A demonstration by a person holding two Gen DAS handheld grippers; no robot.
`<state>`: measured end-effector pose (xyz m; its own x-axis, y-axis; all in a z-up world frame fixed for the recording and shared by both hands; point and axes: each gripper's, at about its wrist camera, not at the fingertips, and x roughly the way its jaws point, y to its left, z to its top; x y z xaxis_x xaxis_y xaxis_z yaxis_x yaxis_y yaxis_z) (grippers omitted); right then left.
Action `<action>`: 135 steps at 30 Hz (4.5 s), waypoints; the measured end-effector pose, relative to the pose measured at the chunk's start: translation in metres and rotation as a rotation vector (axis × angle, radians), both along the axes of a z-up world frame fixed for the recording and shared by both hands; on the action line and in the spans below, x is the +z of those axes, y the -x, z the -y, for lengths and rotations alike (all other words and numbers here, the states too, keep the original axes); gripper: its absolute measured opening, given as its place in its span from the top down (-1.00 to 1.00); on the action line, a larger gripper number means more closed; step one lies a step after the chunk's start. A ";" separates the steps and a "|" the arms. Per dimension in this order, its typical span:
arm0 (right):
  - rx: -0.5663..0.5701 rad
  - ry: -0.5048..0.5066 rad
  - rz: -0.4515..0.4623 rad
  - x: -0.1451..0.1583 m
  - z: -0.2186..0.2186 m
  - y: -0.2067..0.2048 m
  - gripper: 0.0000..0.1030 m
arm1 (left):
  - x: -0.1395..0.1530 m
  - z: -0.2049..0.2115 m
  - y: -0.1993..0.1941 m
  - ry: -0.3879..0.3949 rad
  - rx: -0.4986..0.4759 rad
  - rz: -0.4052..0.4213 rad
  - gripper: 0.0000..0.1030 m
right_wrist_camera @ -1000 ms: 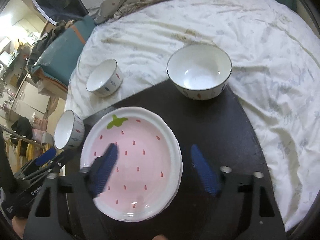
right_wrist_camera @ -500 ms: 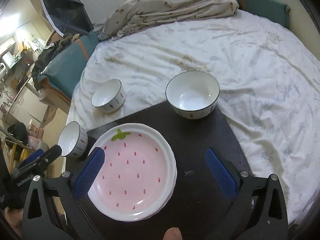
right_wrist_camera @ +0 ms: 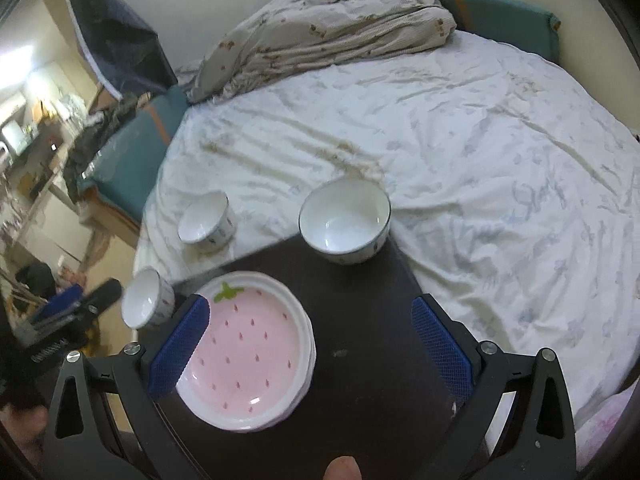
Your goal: Organize plates and bowls
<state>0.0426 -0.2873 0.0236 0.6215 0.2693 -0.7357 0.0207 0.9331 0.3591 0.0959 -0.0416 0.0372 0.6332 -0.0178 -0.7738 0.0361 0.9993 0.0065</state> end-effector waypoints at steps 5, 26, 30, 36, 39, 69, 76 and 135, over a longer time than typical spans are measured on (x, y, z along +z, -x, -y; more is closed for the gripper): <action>-0.035 -0.006 0.031 0.016 0.023 -0.011 -1.00 | 0.006 0.020 -0.017 -0.020 -0.013 -0.009 -1.00; -0.099 -0.103 -0.122 -0.048 0.081 -0.121 -1.00 | -0.043 0.052 -0.100 0.016 0.013 -0.195 -1.00; -0.108 -0.107 -0.207 -0.070 0.090 -0.141 -1.00 | -0.059 0.061 -0.117 0.012 0.015 -0.233 -1.00; -0.109 -0.145 -0.293 -0.093 0.092 -0.155 -0.99 | -0.083 0.081 -0.140 0.022 -0.001 -0.288 -0.99; -0.092 -0.136 -0.326 -0.103 0.088 -0.159 -0.85 | -0.095 0.090 -0.150 0.054 -0.014 -0.317 -0.88; 0.028 -0.101 -0.450 -0.137 0.059 -0.178 0.66 | -0.163 0.153 -0.181 0.039 -0.050 -0.534 0.82; 0.031 -0.088 -0.446 -0.137 0.059 -0.178 0.67 | -0.162 0.162 -0.181 0.013 -0.046 -0.530 0.87; 0.341 0.019 -0.317 -0.093 -0.094 -0.047 0.69 | -0.096 0.009 -0.024 0.029 -0.048 -0.400 0.78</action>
